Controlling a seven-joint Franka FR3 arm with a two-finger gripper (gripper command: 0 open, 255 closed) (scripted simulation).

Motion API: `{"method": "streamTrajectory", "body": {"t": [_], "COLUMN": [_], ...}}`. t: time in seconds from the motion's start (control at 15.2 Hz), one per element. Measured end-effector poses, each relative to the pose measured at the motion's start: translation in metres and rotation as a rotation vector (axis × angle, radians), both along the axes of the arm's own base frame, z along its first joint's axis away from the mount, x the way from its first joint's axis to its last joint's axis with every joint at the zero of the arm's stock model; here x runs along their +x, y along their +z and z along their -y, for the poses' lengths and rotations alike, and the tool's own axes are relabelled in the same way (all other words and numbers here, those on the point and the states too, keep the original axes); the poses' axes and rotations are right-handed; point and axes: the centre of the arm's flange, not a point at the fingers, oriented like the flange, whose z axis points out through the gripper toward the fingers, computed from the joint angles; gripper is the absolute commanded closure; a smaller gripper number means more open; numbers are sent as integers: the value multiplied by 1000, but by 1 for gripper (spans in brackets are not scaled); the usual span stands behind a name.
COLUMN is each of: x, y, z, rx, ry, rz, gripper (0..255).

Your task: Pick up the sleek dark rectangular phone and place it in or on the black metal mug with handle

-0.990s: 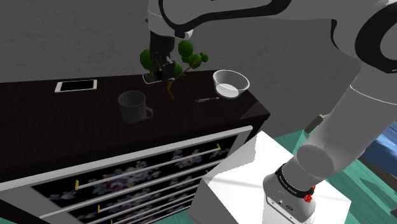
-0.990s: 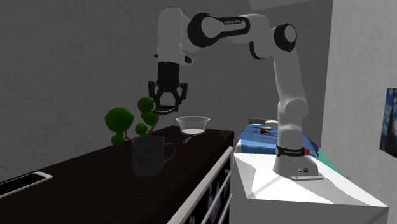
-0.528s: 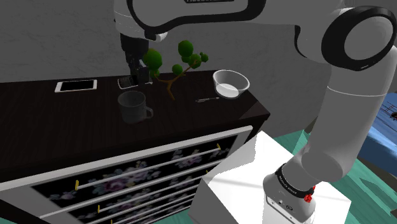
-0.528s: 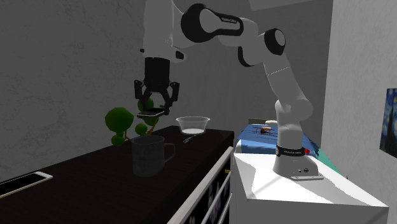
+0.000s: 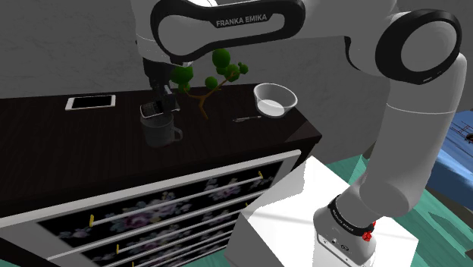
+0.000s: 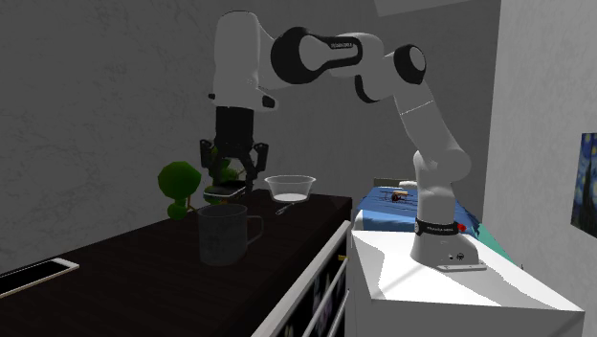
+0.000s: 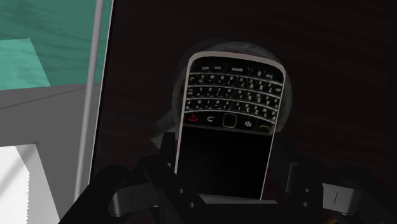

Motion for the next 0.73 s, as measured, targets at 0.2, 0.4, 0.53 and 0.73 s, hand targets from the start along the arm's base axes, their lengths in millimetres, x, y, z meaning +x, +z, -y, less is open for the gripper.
{"method": "streamTrajectory", "body": {"t": [0.2,0.4,0.53,0.73], "x": [0,-1,0,-1], "y": [-16,-30,-33,-34], "z": [0,0,0,0], "rx": [0,0,0,0], "ry": [0,0,0,0], "rz": [0,0,0,0], "gripper": [255,255,255,255]}}
